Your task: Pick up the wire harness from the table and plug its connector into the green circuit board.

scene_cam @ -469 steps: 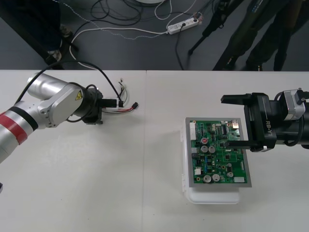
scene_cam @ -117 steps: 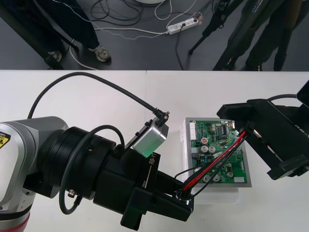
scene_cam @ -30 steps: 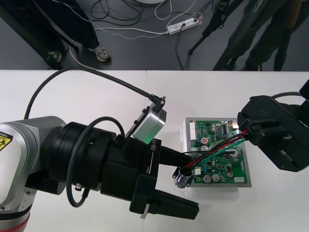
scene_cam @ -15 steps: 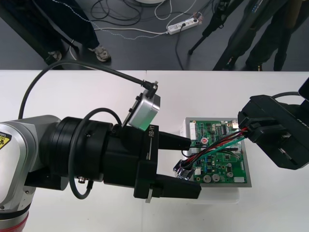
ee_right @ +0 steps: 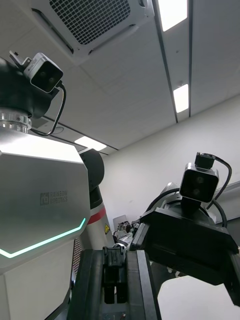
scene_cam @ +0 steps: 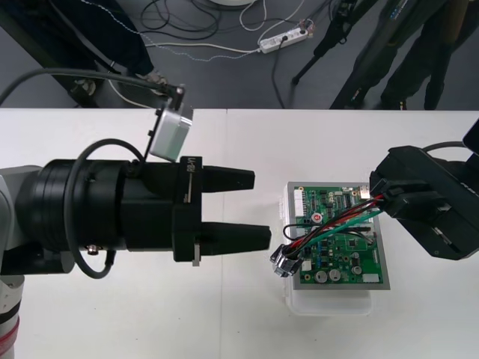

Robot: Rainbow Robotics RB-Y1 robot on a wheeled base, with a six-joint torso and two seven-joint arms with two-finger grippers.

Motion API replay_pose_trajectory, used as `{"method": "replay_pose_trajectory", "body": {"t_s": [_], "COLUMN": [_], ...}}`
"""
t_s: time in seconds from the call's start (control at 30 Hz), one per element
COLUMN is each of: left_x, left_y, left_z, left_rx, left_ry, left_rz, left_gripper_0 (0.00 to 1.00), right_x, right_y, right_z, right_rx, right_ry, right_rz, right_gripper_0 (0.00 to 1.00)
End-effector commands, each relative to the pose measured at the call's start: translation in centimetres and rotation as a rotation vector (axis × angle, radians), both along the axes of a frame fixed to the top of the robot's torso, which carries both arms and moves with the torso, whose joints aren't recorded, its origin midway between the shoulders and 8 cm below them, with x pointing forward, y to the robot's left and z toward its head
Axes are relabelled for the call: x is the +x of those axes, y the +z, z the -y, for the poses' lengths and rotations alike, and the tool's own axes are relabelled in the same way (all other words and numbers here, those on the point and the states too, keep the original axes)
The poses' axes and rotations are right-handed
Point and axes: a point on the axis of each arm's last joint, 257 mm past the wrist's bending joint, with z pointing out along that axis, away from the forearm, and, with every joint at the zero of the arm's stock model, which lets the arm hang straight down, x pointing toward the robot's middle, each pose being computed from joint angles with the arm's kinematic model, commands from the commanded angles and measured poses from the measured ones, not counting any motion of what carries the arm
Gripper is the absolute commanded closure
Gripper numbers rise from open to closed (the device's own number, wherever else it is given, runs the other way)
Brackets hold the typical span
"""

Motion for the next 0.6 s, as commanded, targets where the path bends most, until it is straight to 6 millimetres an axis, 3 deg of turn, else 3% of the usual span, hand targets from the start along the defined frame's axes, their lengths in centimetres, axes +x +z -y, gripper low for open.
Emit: {"method": "replay_pose_trajectory", "body": {"t_s": [0.03,0.6], "left_x": [1.7,2.3], "left_y": [1.6,1.2], "left_z": [-2.3,-5.2], "left_rx": [-0.033,-0.059], "left_ry": [0.069,0.137], "left_rz": [0.106,0.11], "left_gripper_0": [0.0,0.0], "right_x": [0.4,0.7], "right_y": [1.2,0.4], "right_z": [0.8,0.3], "right_rx": [-0.003,-0.05], "right_ry": [-0.025,-0.13], "right_rz": [0.045,0.166], "right_gripper_0": [1.0,1.0]}}
